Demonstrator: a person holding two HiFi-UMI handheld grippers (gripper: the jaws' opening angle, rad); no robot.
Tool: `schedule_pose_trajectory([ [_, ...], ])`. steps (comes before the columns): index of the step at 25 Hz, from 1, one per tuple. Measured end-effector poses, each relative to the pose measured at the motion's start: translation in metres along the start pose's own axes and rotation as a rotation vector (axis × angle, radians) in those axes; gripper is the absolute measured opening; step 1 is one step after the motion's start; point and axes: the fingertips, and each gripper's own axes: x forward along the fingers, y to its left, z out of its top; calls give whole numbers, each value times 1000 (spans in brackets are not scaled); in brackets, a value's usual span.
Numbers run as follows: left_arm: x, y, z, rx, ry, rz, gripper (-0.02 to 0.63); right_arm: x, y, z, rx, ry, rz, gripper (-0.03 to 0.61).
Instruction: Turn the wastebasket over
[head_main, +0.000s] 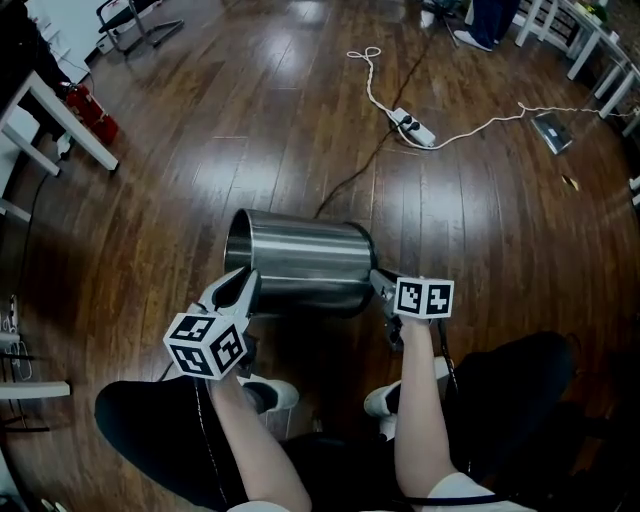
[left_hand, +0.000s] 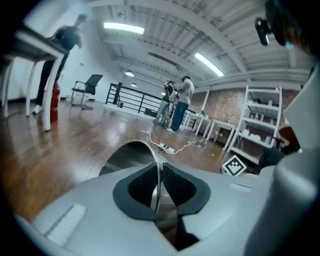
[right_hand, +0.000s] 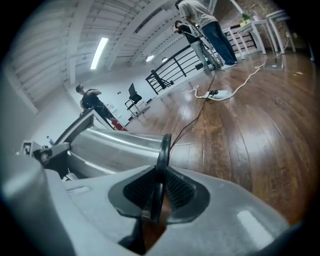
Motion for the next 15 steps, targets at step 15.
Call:
schedule_pose_trajectory([
  [15,100,-197,-58,525,251,-237,63,31,-114,-99,212,139,-247,-9],
])
